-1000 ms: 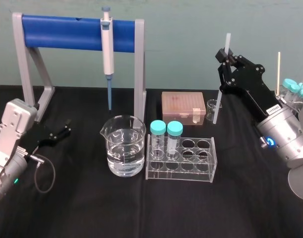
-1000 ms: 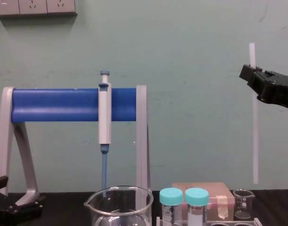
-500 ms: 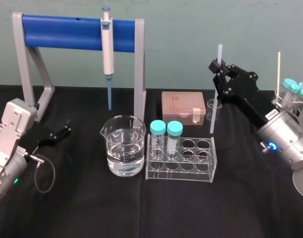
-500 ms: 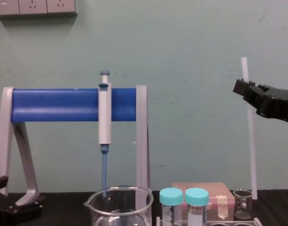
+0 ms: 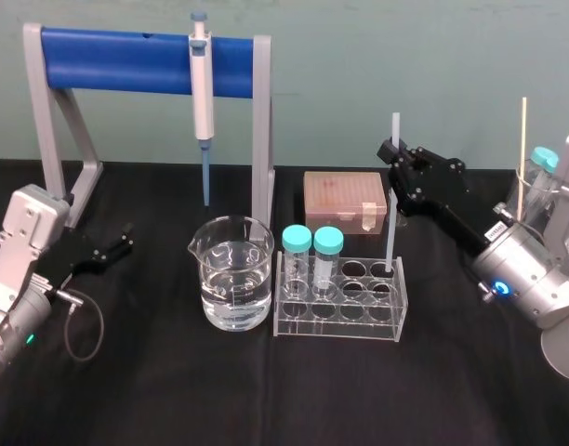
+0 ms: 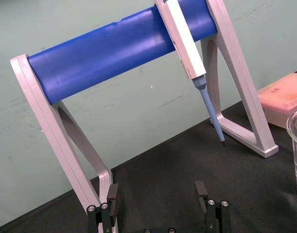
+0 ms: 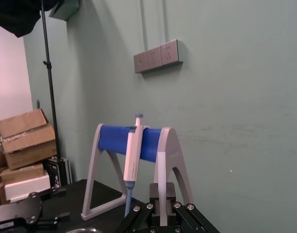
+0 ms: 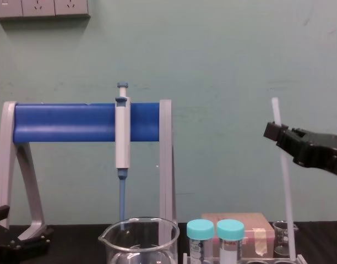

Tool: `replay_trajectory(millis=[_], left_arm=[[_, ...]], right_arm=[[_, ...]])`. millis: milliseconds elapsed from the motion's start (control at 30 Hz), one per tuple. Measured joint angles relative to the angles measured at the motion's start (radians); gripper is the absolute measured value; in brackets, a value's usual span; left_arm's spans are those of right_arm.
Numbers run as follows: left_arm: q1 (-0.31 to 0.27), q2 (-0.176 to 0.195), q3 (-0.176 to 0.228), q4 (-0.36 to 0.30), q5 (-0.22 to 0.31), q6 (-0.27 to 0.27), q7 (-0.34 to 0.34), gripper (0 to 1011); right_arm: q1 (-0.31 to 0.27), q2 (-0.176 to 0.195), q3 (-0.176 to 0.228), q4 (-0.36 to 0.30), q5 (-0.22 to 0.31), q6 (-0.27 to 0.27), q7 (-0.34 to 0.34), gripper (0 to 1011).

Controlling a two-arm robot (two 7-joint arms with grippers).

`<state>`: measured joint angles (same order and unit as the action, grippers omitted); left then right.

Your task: Pick up the stirring rod with one hand, then place it down.

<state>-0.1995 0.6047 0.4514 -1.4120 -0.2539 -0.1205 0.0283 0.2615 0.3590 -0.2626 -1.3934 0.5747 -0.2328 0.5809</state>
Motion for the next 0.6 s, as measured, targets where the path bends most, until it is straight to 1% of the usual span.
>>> replay_trajectory(millis=[100, 233, 600], left_arm=[[0.0, 0.0, 0.0, 0.0, 0.0, 0.0, 0.0, 1000], [0.0, 0.0, 0.0, 0.0, 0.0, 0.0, 0.0, 1000], [0.0, 0.0, 0.0, 0.0, 0.0, 0.0, 0.0, 1000]], right_arm=[[0.007, -0.005, -0.01, 0.026, -0.002, -0.015, 0.001, 72], [0.013, -0.011, -0.017, 0.045, -0.011, -0.031, 0.0, 72], [0.029, -0.036, -0.023, 0.094, -0.05, -0.087, -0.014, 72]])
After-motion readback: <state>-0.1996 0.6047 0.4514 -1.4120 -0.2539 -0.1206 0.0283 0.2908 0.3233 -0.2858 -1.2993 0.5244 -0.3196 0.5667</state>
